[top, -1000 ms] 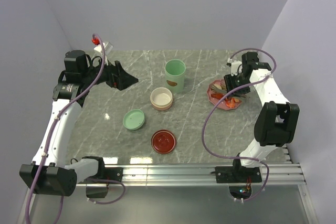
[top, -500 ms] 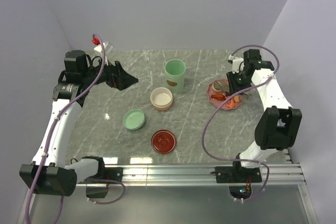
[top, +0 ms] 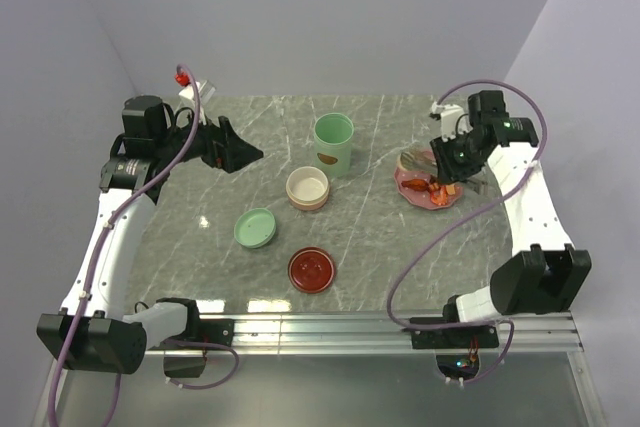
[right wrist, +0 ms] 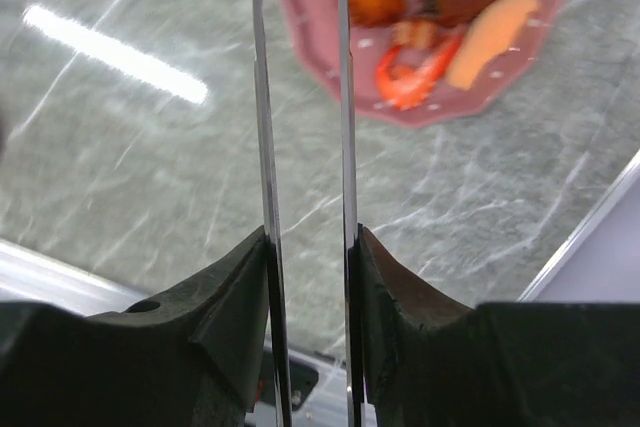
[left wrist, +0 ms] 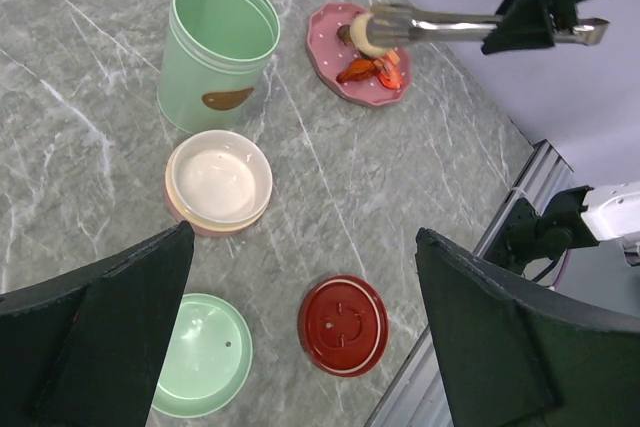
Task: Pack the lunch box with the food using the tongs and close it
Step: Pick up the food using the clamp, then place the food into the lunch box
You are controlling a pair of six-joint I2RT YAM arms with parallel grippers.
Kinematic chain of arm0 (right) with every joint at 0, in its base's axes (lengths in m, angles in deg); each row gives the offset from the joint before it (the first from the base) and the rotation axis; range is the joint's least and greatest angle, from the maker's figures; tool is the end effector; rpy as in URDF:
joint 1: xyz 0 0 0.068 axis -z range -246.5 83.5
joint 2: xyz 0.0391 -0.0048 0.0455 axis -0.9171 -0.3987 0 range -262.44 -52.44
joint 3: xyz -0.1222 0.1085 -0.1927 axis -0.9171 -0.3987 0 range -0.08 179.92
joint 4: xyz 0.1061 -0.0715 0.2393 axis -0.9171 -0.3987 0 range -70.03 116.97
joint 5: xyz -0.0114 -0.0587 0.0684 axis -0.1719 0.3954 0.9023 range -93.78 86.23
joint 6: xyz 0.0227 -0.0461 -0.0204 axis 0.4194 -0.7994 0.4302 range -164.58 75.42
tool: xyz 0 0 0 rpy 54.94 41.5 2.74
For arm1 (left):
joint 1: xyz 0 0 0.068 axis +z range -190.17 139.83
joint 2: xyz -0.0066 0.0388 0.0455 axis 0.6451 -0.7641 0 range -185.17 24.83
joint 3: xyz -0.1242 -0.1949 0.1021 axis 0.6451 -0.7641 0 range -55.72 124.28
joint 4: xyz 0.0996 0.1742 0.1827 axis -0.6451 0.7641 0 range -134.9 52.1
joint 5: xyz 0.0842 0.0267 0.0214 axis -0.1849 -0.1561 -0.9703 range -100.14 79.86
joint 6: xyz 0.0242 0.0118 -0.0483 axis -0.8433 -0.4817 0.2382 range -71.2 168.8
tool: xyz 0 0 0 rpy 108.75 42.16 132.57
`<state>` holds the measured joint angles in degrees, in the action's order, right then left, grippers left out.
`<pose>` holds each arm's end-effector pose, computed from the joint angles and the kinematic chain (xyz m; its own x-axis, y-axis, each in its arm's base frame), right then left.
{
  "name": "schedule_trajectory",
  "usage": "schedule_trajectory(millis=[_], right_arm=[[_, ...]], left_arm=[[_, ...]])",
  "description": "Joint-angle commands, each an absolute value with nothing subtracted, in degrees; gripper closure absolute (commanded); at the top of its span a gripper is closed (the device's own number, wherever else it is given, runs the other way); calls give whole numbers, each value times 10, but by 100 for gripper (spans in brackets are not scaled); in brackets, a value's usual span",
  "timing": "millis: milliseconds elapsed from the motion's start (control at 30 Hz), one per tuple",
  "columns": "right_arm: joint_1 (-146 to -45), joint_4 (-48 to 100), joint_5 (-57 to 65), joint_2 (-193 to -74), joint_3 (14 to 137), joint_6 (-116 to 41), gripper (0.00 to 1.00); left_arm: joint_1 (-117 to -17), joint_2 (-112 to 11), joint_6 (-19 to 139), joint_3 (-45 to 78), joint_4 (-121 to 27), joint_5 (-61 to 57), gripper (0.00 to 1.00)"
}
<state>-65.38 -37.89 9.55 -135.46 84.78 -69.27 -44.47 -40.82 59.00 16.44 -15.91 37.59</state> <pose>0.2941 0.0029 0.3244 -0.7739 -0.3914 -0.4979 -0.4499 0.8931 -0.0028 0.2558 -0.0471 0.3856 -0.5049 -0.0816 -0.8593 0.6531 0.6148 -0.4421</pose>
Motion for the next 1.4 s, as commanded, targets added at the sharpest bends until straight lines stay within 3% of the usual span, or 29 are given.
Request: schedule_trajectory(millis=[0, 200, 433, 667, 1367], right_arm=[[-707, -448, 116, -1305, 867, -723, 57], [-825, -475, 138, -1271, 859, -698, 57], [-887, -452, 192, -1307, 879, -673, 57], [-983, -369, 130, -1370, 920, -610, 57], [-1004, -334, 70, -1528, 1017, -572, 57]], left_arm=[[-443, -400, 594, 192, -152, 374, 1], [-443, -394, 592, 192, -141, 355, 1], [-443, -416, 589, 205, -116, 367, 1], [-443, -414, 608, 200, -129, 358, 0], [-441, -404, 598, 195, -136, 357, 0]])
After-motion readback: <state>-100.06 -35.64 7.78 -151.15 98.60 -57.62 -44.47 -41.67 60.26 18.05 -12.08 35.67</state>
